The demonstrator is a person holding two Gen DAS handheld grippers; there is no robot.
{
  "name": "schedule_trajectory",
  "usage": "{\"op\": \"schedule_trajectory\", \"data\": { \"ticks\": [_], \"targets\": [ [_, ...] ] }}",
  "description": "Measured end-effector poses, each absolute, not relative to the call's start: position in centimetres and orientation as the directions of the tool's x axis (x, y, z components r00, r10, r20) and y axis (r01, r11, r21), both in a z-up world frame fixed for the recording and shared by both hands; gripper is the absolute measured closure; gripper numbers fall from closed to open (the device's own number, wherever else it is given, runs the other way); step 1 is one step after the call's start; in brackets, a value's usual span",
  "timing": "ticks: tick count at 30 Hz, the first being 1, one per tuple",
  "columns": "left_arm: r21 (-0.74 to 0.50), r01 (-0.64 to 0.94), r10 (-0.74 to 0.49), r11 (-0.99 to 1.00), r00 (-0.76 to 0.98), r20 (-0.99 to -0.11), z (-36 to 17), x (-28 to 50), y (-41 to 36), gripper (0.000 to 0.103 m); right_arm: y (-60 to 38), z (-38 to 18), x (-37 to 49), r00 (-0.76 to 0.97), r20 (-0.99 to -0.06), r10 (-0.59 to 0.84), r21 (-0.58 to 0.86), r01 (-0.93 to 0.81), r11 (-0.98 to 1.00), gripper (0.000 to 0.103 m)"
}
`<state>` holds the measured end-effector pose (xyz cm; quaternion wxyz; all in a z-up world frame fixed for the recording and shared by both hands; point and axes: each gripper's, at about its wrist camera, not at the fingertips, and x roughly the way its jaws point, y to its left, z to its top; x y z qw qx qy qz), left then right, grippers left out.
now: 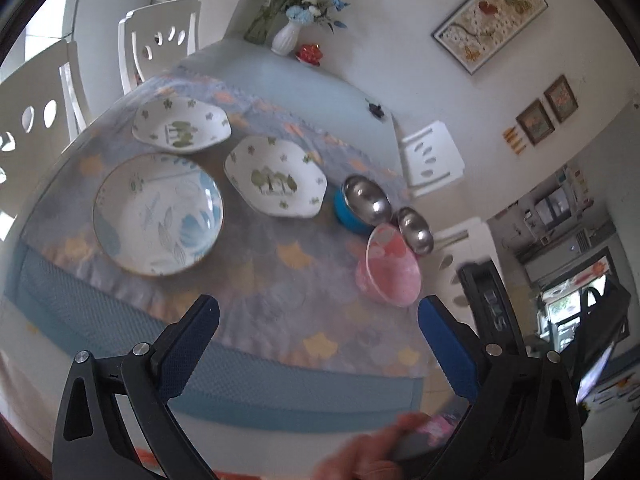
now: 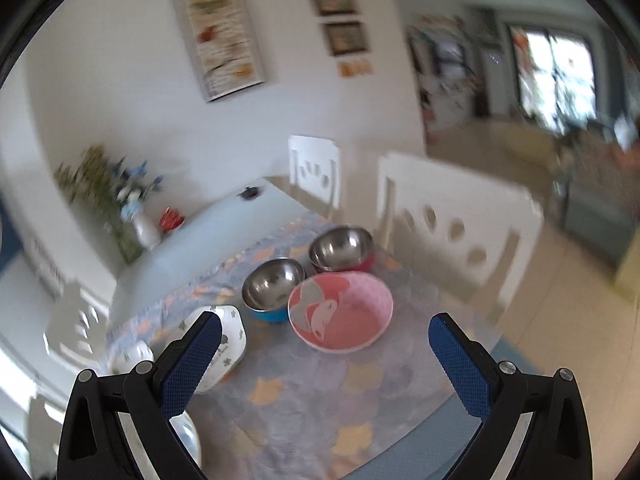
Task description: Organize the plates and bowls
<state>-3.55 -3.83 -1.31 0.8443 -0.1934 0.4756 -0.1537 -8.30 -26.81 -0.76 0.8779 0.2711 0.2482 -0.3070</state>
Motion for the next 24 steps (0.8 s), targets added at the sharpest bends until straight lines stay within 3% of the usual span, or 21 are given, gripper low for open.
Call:
{"op": "schedule_trajectory", "data": {
  "ticks": [7, 10, 14, 17, 19, 24],
  "targets": [
    [-0.314, 0.063, -0.309, 0.947, 0.44, -0.843, -3.4, -3.5, -2.2, 0.004, -27.8, -2.6, -6.5, 0.67, -0.685, -0.287, 0.345, 0.645, 0.681, 0.0],
    [-0.213, 0.039, -0.207, 0.976, 0.465, -0.861, -4.7, -3.4, -1.0, 0.004, -28.2, -3.8, -5.4, 0.66, -0.735, -0.157, 0.4, 0.608, 0.685, 0.0],
    [-0.336, -0.027, -0.3, 0.941, 0.39, -0.871, -5.9, -2.6, 1.5, 0.007, -26.9, -4.4, -4.9, 0.678, -0.727, -0.109, 0.409, 0.556, 0.724, 0.0],
    [-0.427, -0.046, -0.369, 0.903, 0.427, -0.826, -4.7, -3.7, 2.1, 0.007, -26.4, -4.5, -4.9, 0.672, -0.721, -0.167, 0.38, 0.585, 0.717, 0.0],
    [-0.422, -0.013, -0.376, 0.906, 0.428, -0.822, -4.2, -4.6, 0.9, 0.007, -26.3, -4.7, -5.5, 0.637, -0.727, -0.256, 0.344, 0.661, 0.666, 0.0],
    [-0.424, -0.068, -0.367, 0.903, 0.389, -0.845, -5.9, -4.4, 1.2, 0.005, -27.2, -5.3, -5.2, 0.596, -0.765, -0.246, 0.353, 0.706, 0.614, 0.0]
  ]
}}
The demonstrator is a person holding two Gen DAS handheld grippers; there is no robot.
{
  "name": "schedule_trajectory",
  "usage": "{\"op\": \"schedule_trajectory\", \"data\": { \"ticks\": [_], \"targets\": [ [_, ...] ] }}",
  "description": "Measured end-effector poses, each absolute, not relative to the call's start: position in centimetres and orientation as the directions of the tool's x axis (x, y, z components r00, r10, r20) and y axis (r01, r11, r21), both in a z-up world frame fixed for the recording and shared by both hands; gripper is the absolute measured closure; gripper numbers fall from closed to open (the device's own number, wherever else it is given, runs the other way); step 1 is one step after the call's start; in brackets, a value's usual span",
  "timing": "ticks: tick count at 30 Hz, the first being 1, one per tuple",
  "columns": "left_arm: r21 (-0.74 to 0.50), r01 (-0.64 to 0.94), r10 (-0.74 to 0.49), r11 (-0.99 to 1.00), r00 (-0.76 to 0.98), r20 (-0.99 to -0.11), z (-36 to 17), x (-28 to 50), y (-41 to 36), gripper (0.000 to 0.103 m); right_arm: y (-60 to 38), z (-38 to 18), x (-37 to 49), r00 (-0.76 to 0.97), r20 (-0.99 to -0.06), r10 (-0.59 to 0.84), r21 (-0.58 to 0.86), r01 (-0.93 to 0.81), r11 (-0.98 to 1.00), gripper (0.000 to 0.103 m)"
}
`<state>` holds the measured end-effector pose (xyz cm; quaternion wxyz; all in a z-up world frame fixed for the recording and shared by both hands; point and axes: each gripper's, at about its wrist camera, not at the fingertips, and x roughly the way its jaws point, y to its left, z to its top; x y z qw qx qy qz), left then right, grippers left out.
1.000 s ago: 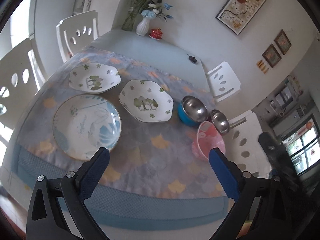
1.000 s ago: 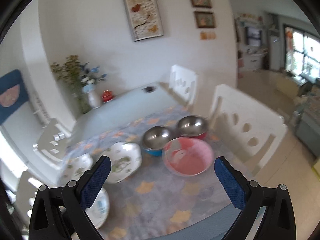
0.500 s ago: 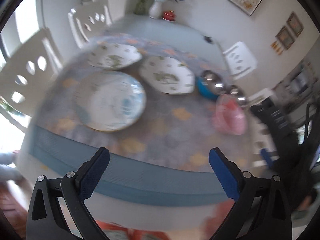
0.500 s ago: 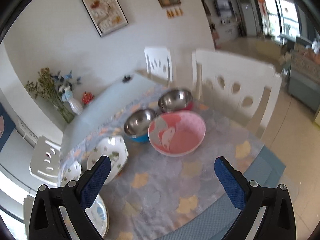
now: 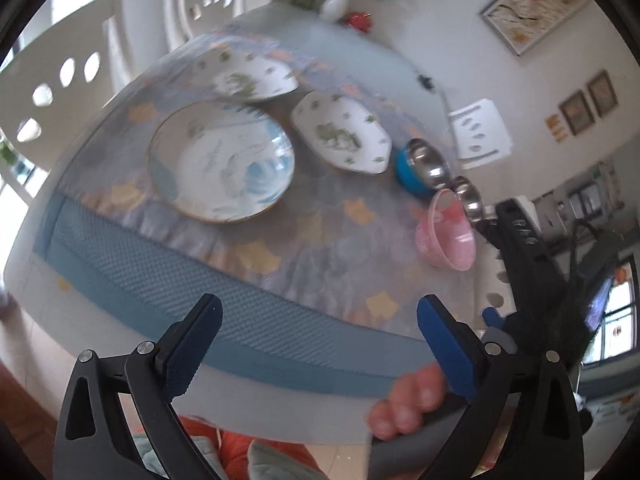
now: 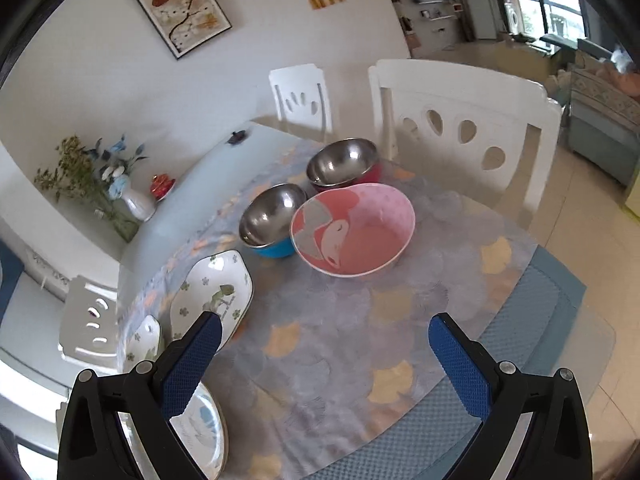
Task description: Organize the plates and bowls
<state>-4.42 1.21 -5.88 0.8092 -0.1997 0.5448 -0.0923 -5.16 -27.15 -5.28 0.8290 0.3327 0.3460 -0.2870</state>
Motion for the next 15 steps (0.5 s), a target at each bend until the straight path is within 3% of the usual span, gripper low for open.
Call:
{"op": "schedule_trajectory", "data": {
  "ticks": [6, 10, 15],
  "targets": [
    [-0.355, -0.142, -0.293, 0.924, 0.331, -0.897, -8.5, -3.6, 1.5, 0.006, -28.2, -5.9, -3.8, 0.605, -0.785, -0.13, 0.419, 0.674, 0.608, 0.0],
    [-0.272, -0.133, -0.2, 0.953, 0.399, -0.895, -8.1, -2.8, 1.7, 0.006, -28.1, -5.0, -2.5, 0.62, -0.782, -0.058, 0.426, 0.6, 0.677, 0.0],
    [0.007, -0.093, 0.056, 0.996, 0.53, -0.846, -5.4, -0.5, 0.8, 0.006, -27.0, -1.5, -1.9, 0.689, -0.724, -0.004, 0.359, 0.382, 0.852, 0.0]
  ]
}}
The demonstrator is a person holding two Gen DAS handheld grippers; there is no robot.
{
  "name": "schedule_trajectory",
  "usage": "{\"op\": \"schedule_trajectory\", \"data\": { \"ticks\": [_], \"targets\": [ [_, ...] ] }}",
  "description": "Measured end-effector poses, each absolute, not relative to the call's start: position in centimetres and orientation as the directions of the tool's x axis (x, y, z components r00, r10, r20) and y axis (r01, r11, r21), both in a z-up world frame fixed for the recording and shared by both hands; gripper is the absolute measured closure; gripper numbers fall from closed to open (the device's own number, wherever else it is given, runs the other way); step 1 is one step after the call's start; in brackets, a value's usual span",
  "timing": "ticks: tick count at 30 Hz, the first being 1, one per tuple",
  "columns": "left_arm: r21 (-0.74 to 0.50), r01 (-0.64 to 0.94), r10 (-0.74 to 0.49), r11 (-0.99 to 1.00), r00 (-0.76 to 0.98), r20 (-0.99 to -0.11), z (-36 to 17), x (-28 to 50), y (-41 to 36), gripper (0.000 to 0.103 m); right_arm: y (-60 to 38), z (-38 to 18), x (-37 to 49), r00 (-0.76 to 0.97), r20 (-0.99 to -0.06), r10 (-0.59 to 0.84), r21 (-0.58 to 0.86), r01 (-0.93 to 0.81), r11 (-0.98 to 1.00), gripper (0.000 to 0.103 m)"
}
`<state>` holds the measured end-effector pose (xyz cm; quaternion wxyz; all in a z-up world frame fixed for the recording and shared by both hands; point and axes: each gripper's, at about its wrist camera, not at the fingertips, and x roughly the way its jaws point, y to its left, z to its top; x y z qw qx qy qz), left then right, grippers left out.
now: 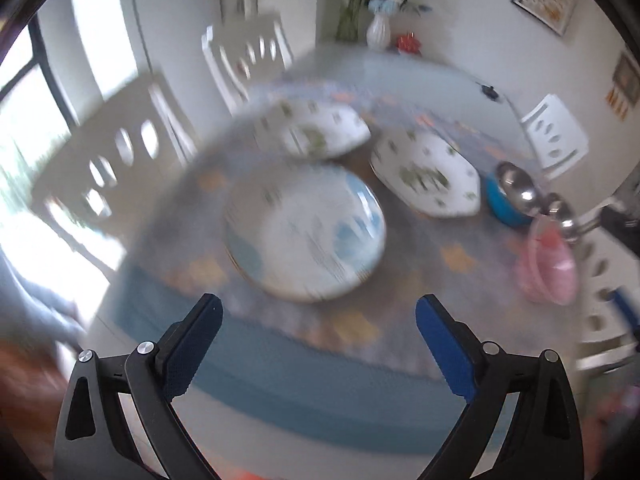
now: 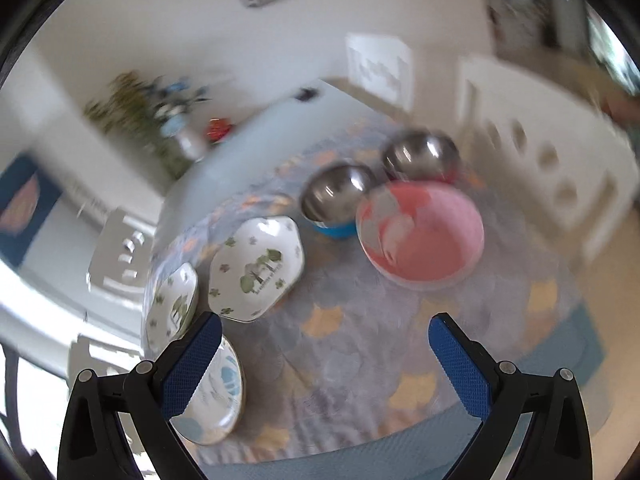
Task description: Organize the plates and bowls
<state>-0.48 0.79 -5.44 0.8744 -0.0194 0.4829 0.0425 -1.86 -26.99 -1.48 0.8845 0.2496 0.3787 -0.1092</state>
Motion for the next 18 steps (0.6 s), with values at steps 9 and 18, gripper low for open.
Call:
{"op": "schedule_trajectory", "data": {
  "ticks": [9, 18],
  "targets": [
    [0.228, -0.074, 0.222, 0.971, 0.638, -0.737, -2.2, 0.6, -1.2, 0.005, -24.6, 0.4, -1.9, 0.744, -0.645, 0.175, 0.325, 0.06, 0.944, 0.0],
    [0.202, -0.066, 0.2, 0.977, 0.606, -0.77, -3.1, 2.2, -0.8, 0.005, -23.5, -1.7, -0.7, 0.691, -0.705, 0.16, 0.286, 0.07, 0.956, 0.0]
  ]
}}
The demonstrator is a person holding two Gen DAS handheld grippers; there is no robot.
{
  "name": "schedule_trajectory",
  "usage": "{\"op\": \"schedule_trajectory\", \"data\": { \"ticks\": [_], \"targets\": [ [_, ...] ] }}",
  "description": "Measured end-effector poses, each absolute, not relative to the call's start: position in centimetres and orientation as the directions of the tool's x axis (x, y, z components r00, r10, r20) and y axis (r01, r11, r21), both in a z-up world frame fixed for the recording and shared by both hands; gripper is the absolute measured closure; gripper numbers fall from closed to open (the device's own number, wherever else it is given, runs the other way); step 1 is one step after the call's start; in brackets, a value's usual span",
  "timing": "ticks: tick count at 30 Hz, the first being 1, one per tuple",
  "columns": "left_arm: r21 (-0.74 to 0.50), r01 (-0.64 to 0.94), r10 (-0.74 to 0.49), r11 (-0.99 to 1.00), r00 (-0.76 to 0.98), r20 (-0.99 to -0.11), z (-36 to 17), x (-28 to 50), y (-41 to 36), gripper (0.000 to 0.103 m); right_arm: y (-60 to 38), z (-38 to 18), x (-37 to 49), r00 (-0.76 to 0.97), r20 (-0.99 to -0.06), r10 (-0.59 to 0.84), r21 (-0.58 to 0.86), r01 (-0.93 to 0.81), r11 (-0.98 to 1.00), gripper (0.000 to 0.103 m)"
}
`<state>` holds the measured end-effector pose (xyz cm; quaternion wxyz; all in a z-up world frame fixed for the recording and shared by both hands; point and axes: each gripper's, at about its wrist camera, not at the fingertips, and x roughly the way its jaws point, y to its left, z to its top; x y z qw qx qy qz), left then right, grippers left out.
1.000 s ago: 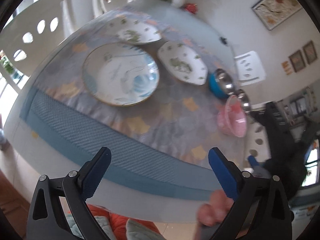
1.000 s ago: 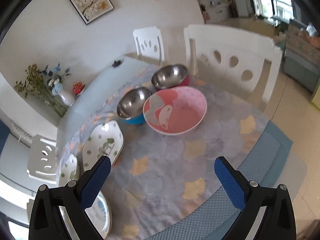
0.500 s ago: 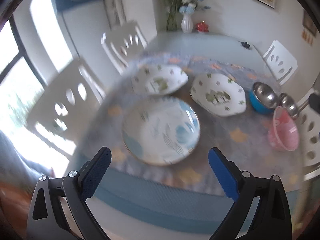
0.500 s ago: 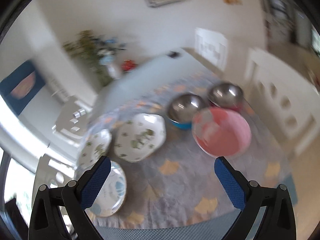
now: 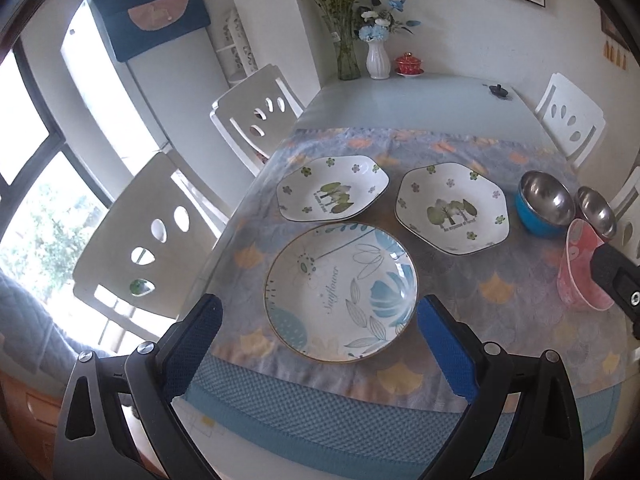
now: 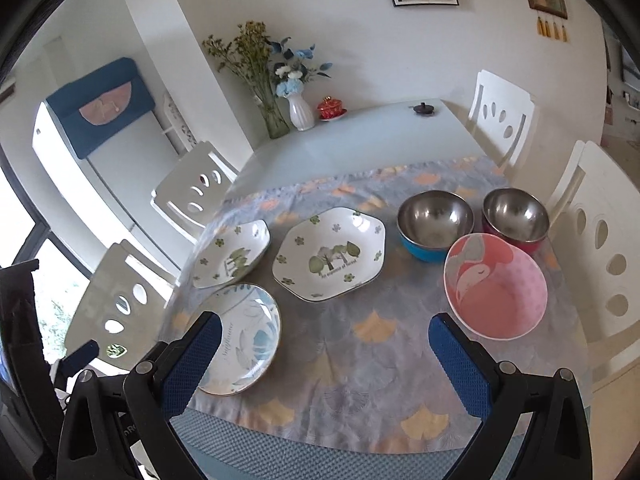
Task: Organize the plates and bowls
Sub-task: 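Lower the right tool onto the rim of the round blue-leaf plate and grasp it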
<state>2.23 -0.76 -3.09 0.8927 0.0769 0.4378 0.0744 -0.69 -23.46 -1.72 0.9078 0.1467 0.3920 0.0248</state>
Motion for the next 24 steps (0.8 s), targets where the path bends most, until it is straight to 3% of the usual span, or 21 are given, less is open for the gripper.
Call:
{"op": "schedule_trajectory", "data": {
  "ticks": [8, 16, 24],
  "targets": [
    [0.131, 0.028, 0.092, 0.991, 0.565, -0.82, -5.0, 4.4, 2.3, 0.006, -20.0, -3.9, 0.5, 0.661, -0.742, 0.111, 0.266, 0.138, 0.954, 0.0],
    [-0.041, 0.06, -0.062, 0.997, 0.431, -0.9, -8.9, 6.9, 7.4, 0.006, -16.0, -5.9, 1.7, 0.65, -0.748, 0.132, 0.281, 0.131, 0.951, 0.0],
    [-0.037, 0.111, -0.078, 0.993, 0.395, -0.915, -11.4, 8.4, 10.1, 0.008, -13.8, -8.8, 3.8, 0.592, -0.799, 0.101, 0.234, 0.152, 0.96, 0.0]
  ]
}}
